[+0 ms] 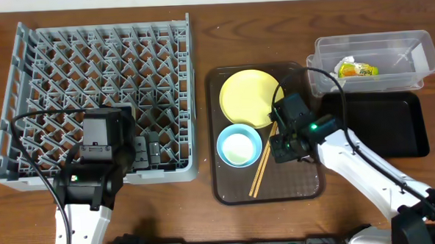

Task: Sort waste into correct bins and load items into the dishwasher rack
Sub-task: 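Grasp the rim of the pink noodle bowl with the right gripper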

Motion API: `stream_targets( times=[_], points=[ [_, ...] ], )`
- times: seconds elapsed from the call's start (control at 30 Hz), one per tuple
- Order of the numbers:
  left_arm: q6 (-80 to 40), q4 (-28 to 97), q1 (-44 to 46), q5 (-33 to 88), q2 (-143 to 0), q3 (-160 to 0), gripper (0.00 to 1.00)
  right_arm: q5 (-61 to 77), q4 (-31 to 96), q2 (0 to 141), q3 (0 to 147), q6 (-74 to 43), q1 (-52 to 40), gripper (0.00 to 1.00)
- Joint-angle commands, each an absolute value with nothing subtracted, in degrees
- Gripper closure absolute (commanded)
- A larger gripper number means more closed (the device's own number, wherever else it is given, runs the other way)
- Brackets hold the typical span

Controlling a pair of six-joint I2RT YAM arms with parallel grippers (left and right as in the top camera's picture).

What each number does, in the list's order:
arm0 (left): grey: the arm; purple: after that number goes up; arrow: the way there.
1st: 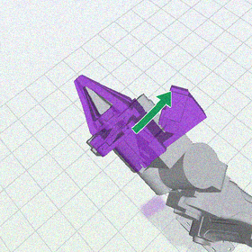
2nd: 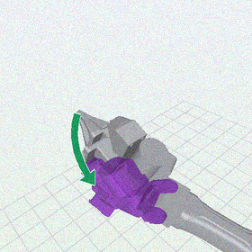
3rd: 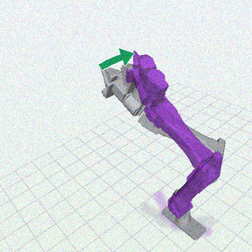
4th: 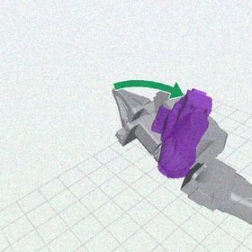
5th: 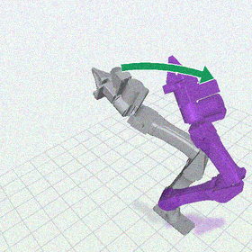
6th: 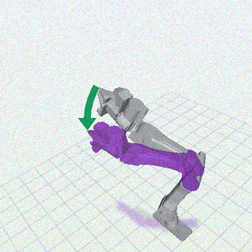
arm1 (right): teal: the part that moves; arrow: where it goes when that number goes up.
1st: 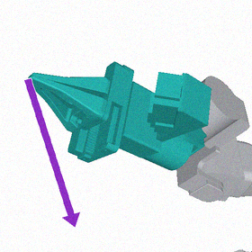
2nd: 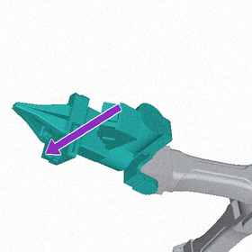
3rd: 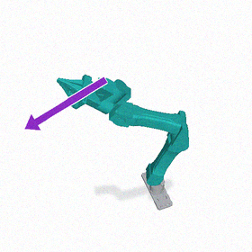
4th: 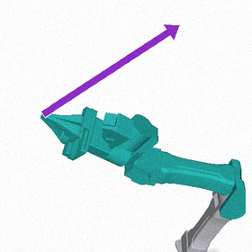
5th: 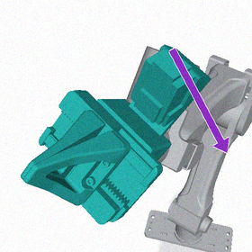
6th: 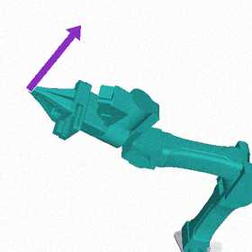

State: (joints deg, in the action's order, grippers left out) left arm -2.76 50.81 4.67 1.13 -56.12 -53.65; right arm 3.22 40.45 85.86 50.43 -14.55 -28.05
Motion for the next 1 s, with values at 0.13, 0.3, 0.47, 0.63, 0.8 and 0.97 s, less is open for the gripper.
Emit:
stream_targets(
  times=[0.13,0.3,0.47,0.63,0.8,0.97],
  points=[
    [-2.9,50.9,4.9,1.0,-56.1,-54.7,0.00,1.7,34.6,85.6,45.2,-15.9,-28.6,0.76],
    [-2.9,50.9,4.9,1.0,-56.1,-54.7,0.00,0.6,31.5,85.6,43.3,-15.9,-28.6,0.84],
    [-2.9,50.9,4.9,1.0,-56.1,-54.7,0.00,-1.7,30.1,85.6,43.2,-15.8,-28.6,0.93],
    [-2.9,50.9,4.9,1.0,-56.1,-54.7,0.00,-1.7,27.8,85.6,43.3,-15.9,-28.6,0.99],
    [-2.9,50.9,4.9,1.0,-56.1,-54.7,0.00,-1.6,28.4,85.4,45.7,-15.9,-28.6,0.99],
    [-2.9,51.0,4.9,1.0,-56.1,-54.7,0.00,-1.0,31.7,83.9,51.1,-15.9,-28.3,0.99]
  ],
)
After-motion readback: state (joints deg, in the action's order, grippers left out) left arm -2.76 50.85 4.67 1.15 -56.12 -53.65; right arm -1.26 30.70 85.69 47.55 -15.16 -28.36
